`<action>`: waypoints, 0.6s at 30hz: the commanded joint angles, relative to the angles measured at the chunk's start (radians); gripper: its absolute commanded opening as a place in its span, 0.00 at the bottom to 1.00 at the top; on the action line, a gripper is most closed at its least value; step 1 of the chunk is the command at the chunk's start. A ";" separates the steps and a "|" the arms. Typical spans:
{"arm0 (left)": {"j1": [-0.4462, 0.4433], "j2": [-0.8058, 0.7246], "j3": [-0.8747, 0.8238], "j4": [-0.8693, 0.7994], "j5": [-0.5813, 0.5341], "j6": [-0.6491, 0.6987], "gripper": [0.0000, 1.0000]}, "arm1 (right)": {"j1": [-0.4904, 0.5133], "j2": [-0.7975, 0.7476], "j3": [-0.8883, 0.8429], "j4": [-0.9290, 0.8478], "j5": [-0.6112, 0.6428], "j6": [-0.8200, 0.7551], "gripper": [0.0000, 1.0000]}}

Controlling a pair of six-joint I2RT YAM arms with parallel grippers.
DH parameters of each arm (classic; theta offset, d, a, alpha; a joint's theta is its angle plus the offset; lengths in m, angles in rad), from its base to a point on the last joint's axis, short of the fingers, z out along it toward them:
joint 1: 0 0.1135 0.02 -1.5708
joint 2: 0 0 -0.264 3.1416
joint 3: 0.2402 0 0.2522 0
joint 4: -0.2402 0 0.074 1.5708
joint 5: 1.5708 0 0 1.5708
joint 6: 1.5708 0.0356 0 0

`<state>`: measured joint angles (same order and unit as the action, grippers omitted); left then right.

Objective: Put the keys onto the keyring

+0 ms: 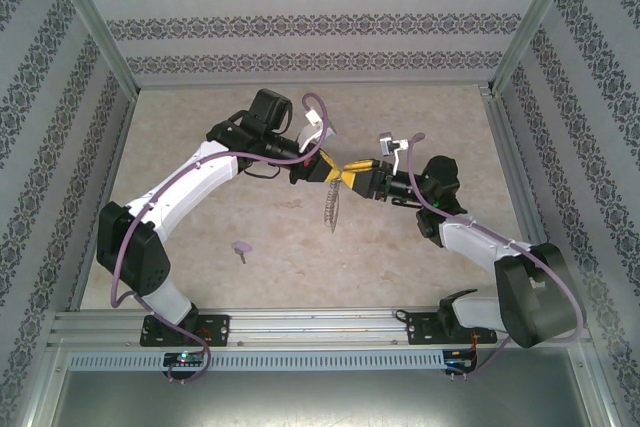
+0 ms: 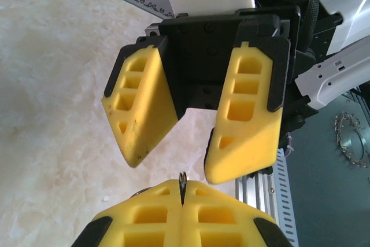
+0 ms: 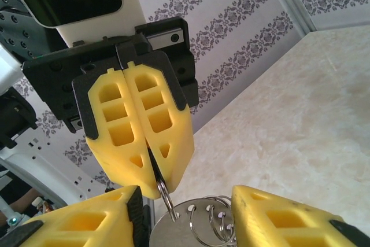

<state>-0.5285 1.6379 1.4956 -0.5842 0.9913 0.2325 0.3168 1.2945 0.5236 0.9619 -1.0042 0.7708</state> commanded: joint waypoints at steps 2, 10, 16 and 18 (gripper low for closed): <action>-0.018 -0.023 0.015 -0.006 0.032 0.026 0.00 | 0.018 0.015 0.022 0.065 -0.030 -0.030 0.38; -0.021 -0.034 0.001 0.012 0.033 0.021 0.00 | 0.029 0.017 0.021 0.073 -0.033 -0.032 0.14; -0.021 -0.042 -0.005 0.040 0.030 0.004 0.00 | 0.032 0.016 0.016 0.075 -0.035 -0.037 0.00; -0.021 -0.056 -0.019 0.083 0.005 -0.026 0.09 | 0.027 0.011 0.009 0.073 -0.014 -0.042 0.00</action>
<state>-0.5301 1.6306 1.4887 -0.5804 0.9718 0.2291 0.3340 1.3033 0.5236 1.0054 -1.0271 0.7517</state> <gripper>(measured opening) 0.054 0.056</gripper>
